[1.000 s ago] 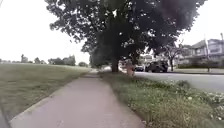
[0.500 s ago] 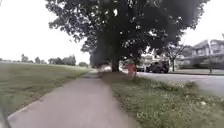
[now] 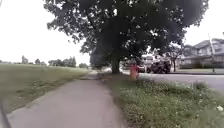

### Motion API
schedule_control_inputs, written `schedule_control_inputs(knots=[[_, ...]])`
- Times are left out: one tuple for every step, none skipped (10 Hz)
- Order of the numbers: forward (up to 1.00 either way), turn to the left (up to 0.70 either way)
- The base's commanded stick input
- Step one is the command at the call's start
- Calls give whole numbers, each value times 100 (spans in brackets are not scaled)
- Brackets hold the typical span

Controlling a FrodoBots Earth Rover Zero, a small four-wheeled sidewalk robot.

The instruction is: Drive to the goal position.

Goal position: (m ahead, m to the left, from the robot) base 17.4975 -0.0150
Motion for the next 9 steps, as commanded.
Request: schedule_control_inputs(knots=[[70, 35], [70, 35], [70, 0], [70, 0], [70, 0], [70, 0], [70, 0], [70, 0], [70, 0]])
